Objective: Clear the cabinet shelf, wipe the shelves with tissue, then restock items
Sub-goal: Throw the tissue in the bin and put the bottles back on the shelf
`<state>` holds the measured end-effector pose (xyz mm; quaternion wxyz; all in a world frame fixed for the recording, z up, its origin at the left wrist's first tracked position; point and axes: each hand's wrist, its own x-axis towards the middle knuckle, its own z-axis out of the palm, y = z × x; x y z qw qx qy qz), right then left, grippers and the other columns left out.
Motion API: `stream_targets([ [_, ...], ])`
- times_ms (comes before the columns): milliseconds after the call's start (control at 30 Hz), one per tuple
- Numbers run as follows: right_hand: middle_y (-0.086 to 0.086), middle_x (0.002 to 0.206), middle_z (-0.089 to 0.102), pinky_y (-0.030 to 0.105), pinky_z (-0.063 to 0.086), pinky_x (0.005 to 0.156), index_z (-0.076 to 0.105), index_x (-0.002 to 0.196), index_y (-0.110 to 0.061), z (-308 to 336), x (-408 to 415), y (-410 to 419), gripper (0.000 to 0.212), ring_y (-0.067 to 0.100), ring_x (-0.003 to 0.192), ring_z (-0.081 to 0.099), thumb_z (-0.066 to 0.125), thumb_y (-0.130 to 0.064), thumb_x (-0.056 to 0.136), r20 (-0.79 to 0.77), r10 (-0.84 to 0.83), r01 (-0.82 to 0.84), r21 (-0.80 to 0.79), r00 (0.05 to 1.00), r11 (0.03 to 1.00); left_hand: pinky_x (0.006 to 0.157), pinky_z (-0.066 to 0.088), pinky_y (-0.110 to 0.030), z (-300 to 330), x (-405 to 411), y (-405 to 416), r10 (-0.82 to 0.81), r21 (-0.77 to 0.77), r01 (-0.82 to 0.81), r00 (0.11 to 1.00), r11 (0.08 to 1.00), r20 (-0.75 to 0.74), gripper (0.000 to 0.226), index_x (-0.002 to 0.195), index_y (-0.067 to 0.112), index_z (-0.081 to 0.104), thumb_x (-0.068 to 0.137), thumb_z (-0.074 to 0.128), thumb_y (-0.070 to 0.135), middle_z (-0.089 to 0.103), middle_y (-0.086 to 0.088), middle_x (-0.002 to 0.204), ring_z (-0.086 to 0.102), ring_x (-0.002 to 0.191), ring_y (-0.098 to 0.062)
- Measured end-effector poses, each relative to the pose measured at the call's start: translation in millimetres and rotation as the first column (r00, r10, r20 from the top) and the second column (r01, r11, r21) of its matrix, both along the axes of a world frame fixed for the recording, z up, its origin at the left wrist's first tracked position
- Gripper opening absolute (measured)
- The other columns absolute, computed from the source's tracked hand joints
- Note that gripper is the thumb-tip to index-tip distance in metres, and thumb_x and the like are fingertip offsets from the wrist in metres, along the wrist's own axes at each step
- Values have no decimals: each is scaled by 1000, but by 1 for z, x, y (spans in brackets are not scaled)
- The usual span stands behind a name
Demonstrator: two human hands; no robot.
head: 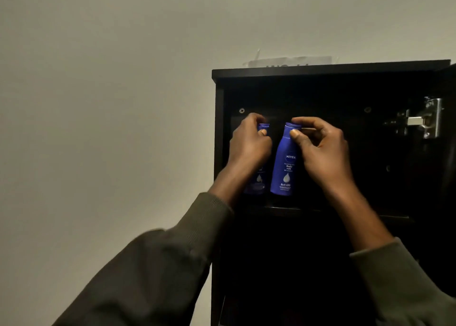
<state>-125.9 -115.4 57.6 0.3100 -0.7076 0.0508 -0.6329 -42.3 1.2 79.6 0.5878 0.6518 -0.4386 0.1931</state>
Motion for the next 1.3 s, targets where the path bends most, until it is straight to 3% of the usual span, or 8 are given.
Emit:
stream_targets([
  [67,-17,90,67,7,49,64,68,112,-26,0,9,-2,23,-8,82,63,67,-21,90,-49,-36,36,-13,998,999,79,44,-27,5,0,-3,35,66,-36,999,997,27,29,126,12,55,97,55,7,62,-6,120,58,100,-13],
  [200,-19,90,66,11,50,69,67,110,-28,-1,22,-7,21,-9,84,61,68,-22,89,-111,-39,38,-13,993,999,78,42,-28,9,6,-9,67,189,-74,997,979,40,32,125,9,51,94,59,7,57,-9,125,56,104,-18],
  [400,-9,101,70,-4,40,62,68,114,-20,-1,36,-9,24,-15,83,56,66,-16,91,-167,-18,9,-54,986,998,81,42,-28,12,13,-12,103,272,-111,994,956,44,38,131,9,47,95,58,6,52,-10,132,56,116,-24],
  [767,-7,112,68,-3,39,60,65,122,-23,-9,48,-17,30,-1,95,58,64,-18,93,-219,-12,11,-7,976,1000,92,50,-35,8,21,-8,121,310,-122,992,943,22,32,128,5,49,96,53,5,54,-12,126,56,109,-24],
  [867,-12,109,64,3,38,64,58,129,-29,-11,50,-18,45,1,97,58,70,-18,87,-310,9,-14,-16,951,1000,85,48,-31,8,22,-7,111,364,-114,993,925,28,38,132,4,45,95,57,7,53,-12,125,55,105,-22],
  [1000,-13,113,57,6,36,62,41,143,-38,-20,51,-23,76,2,96,55,77,-14,80,-431,1,-21,-42,902,999,92,48,-37,2,26,-6,202,384,-246,968,890,150,46,134,3,44,94,62,13,51,-19,131,56,118,-36],
  [1133,-5,128,60,8,35,56,35,146,-39,-20,49,-27,85,-2,93,50,79,-13,78,-458,-24,5,-44,888,999,89,45,-36,-4,27,-5,256,345,-351,922,871,292,40,132,4,49,94,60,11,53,-21,130,55,118,-39],
  [1300,-1,127,64,3,36,63,38,147,-33,-23,49,-30,90,2,94,57,83,-12,72,-425,-68,43,-67,903,997,93,46,-37,-5,29,-6,278,337,-422,874,842,399,40,132,3,49,94,61,8,55,-21,130,55,119,-37],
])
